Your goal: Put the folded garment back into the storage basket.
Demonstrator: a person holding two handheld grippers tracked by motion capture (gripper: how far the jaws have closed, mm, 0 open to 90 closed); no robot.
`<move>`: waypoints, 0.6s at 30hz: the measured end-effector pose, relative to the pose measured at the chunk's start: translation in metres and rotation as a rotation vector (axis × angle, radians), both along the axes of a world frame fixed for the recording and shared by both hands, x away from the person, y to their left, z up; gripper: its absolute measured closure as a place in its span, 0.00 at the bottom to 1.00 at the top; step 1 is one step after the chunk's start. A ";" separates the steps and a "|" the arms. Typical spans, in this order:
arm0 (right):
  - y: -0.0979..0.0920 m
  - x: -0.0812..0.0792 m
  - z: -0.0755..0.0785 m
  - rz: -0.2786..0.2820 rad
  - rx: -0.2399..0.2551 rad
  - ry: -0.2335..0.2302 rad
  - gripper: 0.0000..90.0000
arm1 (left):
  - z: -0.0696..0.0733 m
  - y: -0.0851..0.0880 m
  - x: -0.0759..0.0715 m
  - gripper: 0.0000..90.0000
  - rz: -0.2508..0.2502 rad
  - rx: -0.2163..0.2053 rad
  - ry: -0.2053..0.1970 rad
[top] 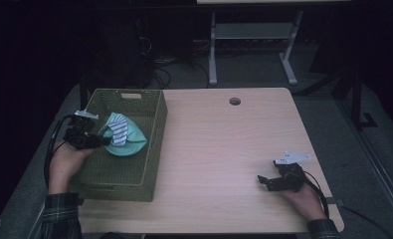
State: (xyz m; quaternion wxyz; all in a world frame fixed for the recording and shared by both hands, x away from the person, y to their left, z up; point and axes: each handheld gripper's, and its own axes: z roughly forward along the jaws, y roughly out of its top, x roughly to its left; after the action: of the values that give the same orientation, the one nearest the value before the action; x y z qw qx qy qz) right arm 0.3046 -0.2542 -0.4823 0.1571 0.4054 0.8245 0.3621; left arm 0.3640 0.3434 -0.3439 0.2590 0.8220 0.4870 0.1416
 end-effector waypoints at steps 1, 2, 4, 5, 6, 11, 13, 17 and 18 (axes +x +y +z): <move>0.000 0.000 0.000 0.000 0.000 0.000 0.15 | -0.004 0.001 0.001 0.88 0.007 0.001 0.004; 0.000 0.000 0.000 0.000 0.000 0.000 0.15 | -0.006 0.002 0.002 0.88 0.006 0.007 0.008; 0.000 0.000 0.000 0.000 0.000 0.000 0.15 | -0.014 0.004 0.004 0.88 0.013 0.010 0.015; 0.000 0.000 0.000 0.000 0.000 0.000 0.15 | -0.017 0.006 0.005 0.88 0.013 0.006 0.015; 0.000 0.000 0.000 0.000 0.000 0.000 0.15 | -0.020 0.007 0.005 0.88 0.016 0.000 0.019; 0.000 0.000 0.000 0.000 0.000 0.000 0.15 | -0.031 0.011 0.010 0.88 0.025 0.006 0.032; 0.000 0.000 0.000 0.000 0.000 0.000 0.15 | -0.033 0.012 0.010 0.88 0.027 0.001 0.036; 0.000 0.000 0.000 0.000 0.000 0.001 0.15 | -0.039 0.011 0.013 0.88 0.020 -0.001 0.054; 0.000 0.000 0.000 -0.001 0.000 0.002 0.15 | -0.040 0.010 0.014 0.88 0.019 0.003 0.061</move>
State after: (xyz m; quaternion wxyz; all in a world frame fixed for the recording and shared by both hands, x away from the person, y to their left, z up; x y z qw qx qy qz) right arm 0.3049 -0.2539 -0.4822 0.1566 0.4060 0.8245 0.3617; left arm 0.3775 0.3533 -0.3841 0.2417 0.8216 0.5023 0.1198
